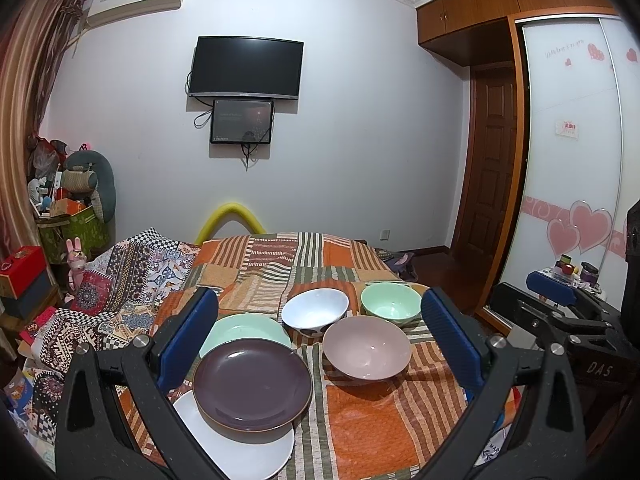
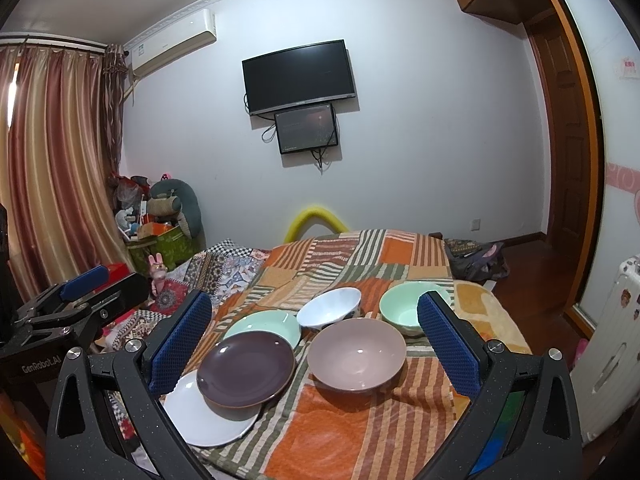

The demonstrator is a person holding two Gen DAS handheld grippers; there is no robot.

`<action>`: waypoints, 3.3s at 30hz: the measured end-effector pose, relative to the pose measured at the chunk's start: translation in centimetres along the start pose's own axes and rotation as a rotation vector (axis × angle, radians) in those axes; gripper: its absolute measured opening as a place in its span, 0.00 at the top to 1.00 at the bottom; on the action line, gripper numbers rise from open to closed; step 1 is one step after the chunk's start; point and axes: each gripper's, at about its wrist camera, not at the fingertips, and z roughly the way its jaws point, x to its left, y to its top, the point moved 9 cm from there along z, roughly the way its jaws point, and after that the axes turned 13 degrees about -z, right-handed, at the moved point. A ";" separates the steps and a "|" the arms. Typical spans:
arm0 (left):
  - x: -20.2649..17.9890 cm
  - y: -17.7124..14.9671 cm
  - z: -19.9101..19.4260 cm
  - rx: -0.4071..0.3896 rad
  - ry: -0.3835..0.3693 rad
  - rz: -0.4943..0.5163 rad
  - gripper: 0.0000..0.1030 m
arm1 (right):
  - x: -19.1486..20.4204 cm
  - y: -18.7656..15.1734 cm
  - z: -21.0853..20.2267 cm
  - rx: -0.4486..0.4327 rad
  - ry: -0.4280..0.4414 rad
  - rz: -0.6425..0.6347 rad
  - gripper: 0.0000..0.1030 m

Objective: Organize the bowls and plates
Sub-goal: 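Move both grippers down toward the rim of the dark purple plate, then close both grippers on the dark purple plate rim, then lift the dark purple plate off the white plate and carry it aside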

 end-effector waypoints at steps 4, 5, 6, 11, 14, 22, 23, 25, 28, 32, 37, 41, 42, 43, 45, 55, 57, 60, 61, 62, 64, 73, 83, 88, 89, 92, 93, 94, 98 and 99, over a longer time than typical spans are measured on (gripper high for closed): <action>0.4 -0.2 0.6 0.005 0.013 0.002 0.00 | -0.2 -0.2 0.7 0.014 0.013 0.015 0.00; 0.5 -0.3 1.0 0.010 0.015 -0.004 0.00 | -0.2 -0.3 0.9 0.016 0.018 0.019 0.00; 0.8 -0.4 1.3 0.022 0.014 -0.014 0.00 | -0.1 -0.4 1.1 0.017 0.026 0.023 0.00; 2.2 -1.3 3.2 0.088 0.008 -0.048 0.00 | -0.2 -1.5 2.7 0.058 0.052 0.038 0.00; 3.5 -2.0 4.6 0.122 0.032 -0.062 0.00 | -0.3 -2.4 4.0 0.098 0.045 0.029 0.00; 7.3 -4.3 8.4 0.224 0.091 -0.095 0.07 | 0.8 -5.1 7.8 0.210 0.097 0.033 0.01; 7.7 -4.6 8.9 0.240 0.099 -0.100 0.12 | 1.0 -5.5 8.3 0.221 0.105 0.033 0.01; 8.9 -5.3 9.9 0.272 0.119 -0.113 0.15 | 1.5 -6.2 9.2 0.249 0.125 0.037 0.03; 10.9 -6.3 11.2 0.306 0.142 -0.138 0.18 | 2.1 -7.4 10.3 0.290 0.157 0.048 0.08; 13.7 -7.7 12.8 0.365 0.179 -0.180 0.18 | 3.1 -9.0 12.0 0.349 0.191 0.051 0.15; 16.8 -9.6 14.5 0.442 0.201 -0.228 0.22 | 4.7 -10.8 14.0 0.420 0.243 0.053 0.28; 19.3 -11.4 15.7 0.500 0.230 -0.257 0.30 | 5.8 -12.0 15.0 0.463 0.275 0.044 0.36; 19.8 -11.9 15.9 0.511 0.235 -0.265 0.31 | 6.2 -12.4 15.3 0.477 0.284 0.042 0.38; 20.2 -12.2 16.1 0.521 0.237 -0.269 0.32 | 6.3 -12.6 15.6 0.486 0.289 0.040 0.40; 21.0 -13.1 16.8 0.546 0.248 -0.273 0.38 | 6.8 -13.3 16.1 0.506 0.298 0.038 0.44; 24.4 -14.9 18.9 0.588 0.280 -0.290 0.60 | 7.9 -15.6 19.0 0.596 0.305 0.028 0.65; 24.7 -15.1 19.3 0.589 0.285 -0.282 0.64 | 8.0 -15.9 19.5 0.607 0.302 0.028 0.67; 25.1 -15.5 20.0 0.592 0.291 -0.268 0.67 | 8.1 -16.5 20.1 0.624 0.295 0.031 0.69; 25.2 -15.6 20.2 0.597 0.291 -0.269 0.69 | 8.2 -16.6 20.3 0.630 0.294 0.034 0.71; 25.3 -15.7 20.4 0.602 0.292 -0.270 0.70 | 8.2 -16.7 20.5 0.634 0.294 0.036 0.72; 25.7 -16.0 20.8 0.612 0.293 -0.276 0.72 | 8.1 -16.8 20.8 0.640 0.285 0.037 0.73; 26.1 -16.7 22.3 0.640 0.257 -0.294 0.74 | 8.1 -17.3 22.0 0.659 0.273 0.042 0.73; 25.7 -16.7 21.9 0.658 0.257 -0.266 0.75 | 7.9 -17.3 22.0 0.670 0.271 0.053 0.73; 25.5 -16.6 21.2 0.653 0.244 -0.289 0.75 | 8.1 -17.0 21.9 0.667 0.267 0.044 0.73; 25.5 -16.5 21.0 0.649 0.243 -0.293 0.75 | 8.1 -16.9 21.8 0.665 0.269 0.045 0.73; 25.0 -15.9 20.5 0.629 0.240 -0.290 0.75 | 8.1 -16.6 21.6 0.658 0.277 0.054 0.73; 24.8 -15.6 20.2 0.621 0.237 -0.287 0.75 | 8.1 -16.5 21.5 0.653 0.275 0.053 0.73; 24.6 -15.3 19.9 0.614 0.234 -0.283 0.75 | 8.0 -16.2 21.4 0.646 0.273 0.054 0.73; 23.7 -14.2 18.8 0.591 0.220 -0.275 0.75 | 7.9 -15.3 20.7 0.620 0.272 0.053 0.73; 23.5 -13.9 18.6 0.585 0.216 -0.272 0.75 | 7.9 -15.1 20.4 0.613 0.270 0.050 0.73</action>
